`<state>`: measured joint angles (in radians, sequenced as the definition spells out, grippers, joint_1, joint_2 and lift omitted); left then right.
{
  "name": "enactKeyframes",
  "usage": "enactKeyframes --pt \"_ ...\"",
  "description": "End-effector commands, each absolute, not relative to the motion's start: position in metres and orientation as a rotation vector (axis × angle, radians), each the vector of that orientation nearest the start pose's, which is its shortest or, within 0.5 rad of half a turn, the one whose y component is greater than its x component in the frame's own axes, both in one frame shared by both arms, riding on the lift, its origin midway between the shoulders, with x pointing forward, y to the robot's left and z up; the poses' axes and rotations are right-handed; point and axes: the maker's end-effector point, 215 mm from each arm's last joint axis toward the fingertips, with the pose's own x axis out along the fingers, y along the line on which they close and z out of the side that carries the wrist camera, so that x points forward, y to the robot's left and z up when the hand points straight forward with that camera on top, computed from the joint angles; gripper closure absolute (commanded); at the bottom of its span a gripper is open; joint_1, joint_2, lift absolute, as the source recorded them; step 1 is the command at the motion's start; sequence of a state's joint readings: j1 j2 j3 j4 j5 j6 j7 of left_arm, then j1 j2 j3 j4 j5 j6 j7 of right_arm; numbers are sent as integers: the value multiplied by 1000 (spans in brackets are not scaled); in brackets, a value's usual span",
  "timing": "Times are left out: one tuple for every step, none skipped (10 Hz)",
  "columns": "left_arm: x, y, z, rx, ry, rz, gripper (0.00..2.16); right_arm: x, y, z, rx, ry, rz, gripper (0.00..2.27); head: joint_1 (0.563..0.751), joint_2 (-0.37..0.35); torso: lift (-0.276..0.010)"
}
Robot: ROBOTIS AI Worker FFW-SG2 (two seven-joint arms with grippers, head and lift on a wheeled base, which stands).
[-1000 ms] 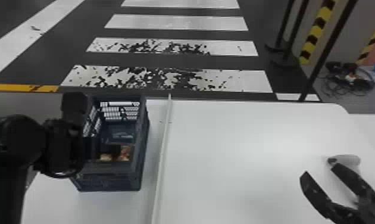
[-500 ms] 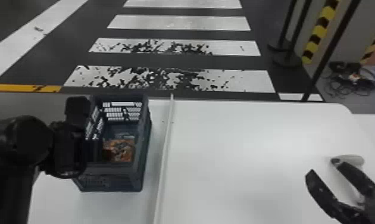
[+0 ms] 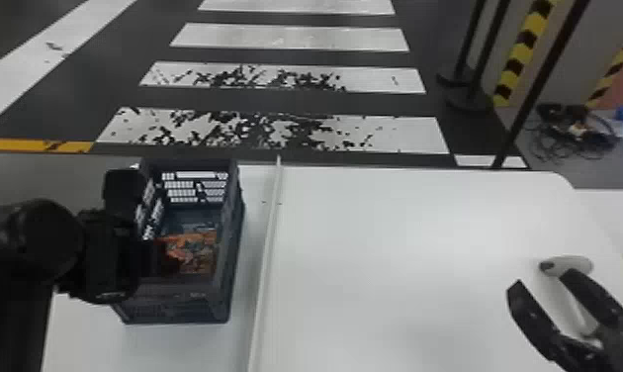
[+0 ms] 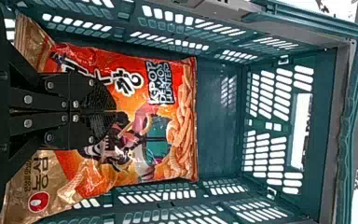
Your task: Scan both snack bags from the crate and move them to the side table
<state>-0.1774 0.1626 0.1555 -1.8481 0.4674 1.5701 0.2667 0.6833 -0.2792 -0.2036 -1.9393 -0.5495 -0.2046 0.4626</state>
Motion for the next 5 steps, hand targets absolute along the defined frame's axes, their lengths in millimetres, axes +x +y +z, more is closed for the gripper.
enactKeyframes --pt "472 284 -459 -85 1059 41 2040 372 -296 -354 197 6 327 113 695 3 -95" --pt "475 278 -444 -75 1016 36 2044 372 -297 -354 196 6 324 113 695 -7 -95" --pt "476 272 -430 -63 978 26 2054 371 -297 -356 198 8 323 113 695 -19 -95" --pt "479 268 -419 -46 950 21 2057 371 -297 -358 199 9 319 113 695 -24 -95" --pt "479 264 -417 -33 943 15 2057 370 -299 -360 198 7 315 113 695 -31 -95"
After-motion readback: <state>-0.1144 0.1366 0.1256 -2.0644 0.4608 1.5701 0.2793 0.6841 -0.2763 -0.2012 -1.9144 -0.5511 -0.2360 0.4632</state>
